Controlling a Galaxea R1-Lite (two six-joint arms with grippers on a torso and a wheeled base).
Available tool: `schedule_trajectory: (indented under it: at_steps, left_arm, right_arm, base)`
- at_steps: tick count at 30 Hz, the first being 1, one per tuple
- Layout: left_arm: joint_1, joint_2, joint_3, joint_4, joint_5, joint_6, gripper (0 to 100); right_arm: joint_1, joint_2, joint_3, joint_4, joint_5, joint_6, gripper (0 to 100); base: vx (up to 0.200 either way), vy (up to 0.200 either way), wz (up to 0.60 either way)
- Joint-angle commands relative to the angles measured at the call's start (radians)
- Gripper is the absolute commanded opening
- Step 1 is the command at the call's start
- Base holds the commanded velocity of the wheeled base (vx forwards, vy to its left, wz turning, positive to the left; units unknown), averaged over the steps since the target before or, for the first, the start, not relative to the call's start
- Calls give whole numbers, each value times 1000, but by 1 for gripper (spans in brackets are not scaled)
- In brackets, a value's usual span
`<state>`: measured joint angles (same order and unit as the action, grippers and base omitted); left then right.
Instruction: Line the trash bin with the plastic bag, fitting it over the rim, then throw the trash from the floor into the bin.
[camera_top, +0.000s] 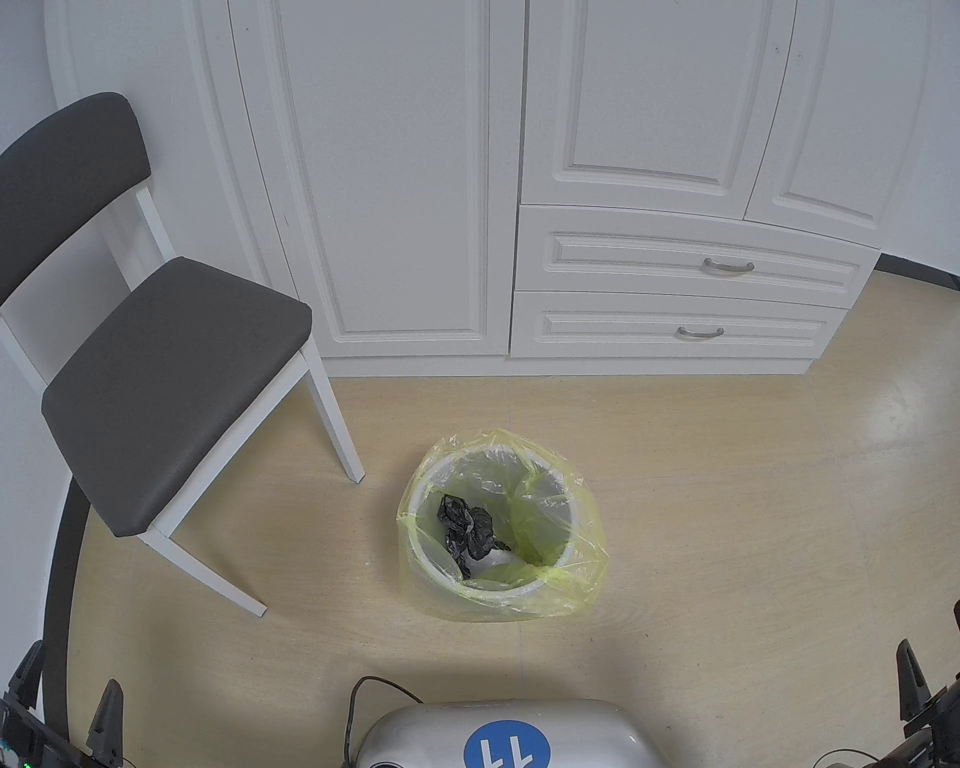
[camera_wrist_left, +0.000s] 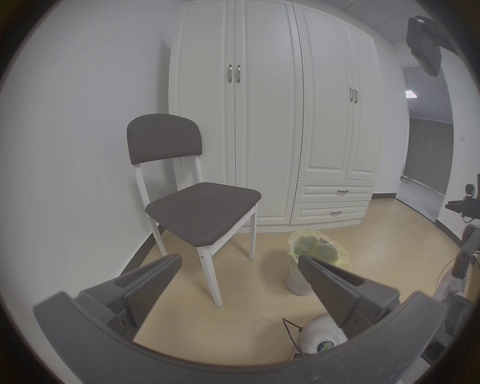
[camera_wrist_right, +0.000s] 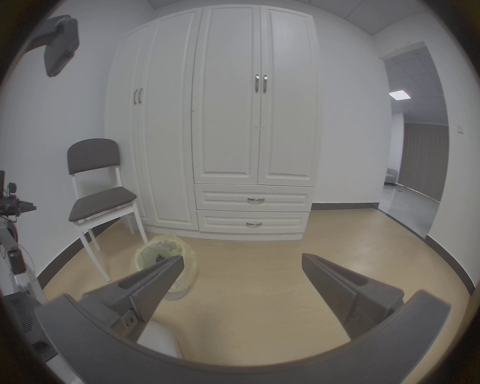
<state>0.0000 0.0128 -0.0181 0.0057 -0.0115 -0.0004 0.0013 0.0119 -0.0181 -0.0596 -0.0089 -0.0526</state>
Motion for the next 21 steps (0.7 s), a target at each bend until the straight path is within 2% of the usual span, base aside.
schedule_trajectory:
  at_steps: [1, 10, 21]
  left_arm:
    - [0, -13, 18, -3, 1, 2, 100]
    - [0, -13, 18, -4, -2, 2, 100]
    - [0, -13, 17, -4, -1, -3, 100]
  right_arm:
    - [0, -10, 13, 67, 15, 19, 100]
    - [2, -12, 18, 55, 3, 69, 100]
    - [2, -12, 18, 55, 0, 63, 100]
  base:
    - [0, 0, 0]
    - [0, 0, 0]
    - [0, 0, 0]
